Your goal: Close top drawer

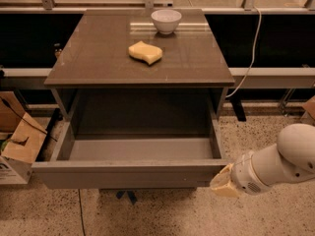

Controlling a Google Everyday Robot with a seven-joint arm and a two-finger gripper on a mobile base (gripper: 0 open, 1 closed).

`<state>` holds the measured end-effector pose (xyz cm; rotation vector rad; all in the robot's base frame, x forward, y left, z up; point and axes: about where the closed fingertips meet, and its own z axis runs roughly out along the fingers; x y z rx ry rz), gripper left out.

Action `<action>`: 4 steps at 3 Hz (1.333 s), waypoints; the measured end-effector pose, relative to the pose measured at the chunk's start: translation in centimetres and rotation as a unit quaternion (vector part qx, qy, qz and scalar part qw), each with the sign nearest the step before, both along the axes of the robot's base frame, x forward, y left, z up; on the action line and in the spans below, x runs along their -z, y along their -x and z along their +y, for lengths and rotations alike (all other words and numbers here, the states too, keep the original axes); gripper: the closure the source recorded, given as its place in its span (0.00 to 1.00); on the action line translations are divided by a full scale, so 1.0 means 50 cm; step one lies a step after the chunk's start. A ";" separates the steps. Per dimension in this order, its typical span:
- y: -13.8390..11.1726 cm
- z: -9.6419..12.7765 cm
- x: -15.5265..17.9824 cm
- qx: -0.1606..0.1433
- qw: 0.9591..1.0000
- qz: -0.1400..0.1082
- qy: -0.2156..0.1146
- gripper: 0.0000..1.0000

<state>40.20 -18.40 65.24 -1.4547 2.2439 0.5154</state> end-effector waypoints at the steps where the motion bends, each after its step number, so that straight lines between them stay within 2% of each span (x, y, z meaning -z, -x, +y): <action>1: -0.019 0.021 0.000 0.000 0.999 -0.032 -0.002 1.00; 2: -0.082 0.062 -0.005 0.000 0.995 -0.097 -0.024 1.00; 3: -0.093 0.067 -0.006 -0.001 0.994 -0.103 -0.027 1.00; 4: -0.155 0.095 -0.011 -0.007 0.989 -0.139 -0.045 1.00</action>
Offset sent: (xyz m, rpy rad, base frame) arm 0.0994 0.0628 0.0115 0.1239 -0.4393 -0.0031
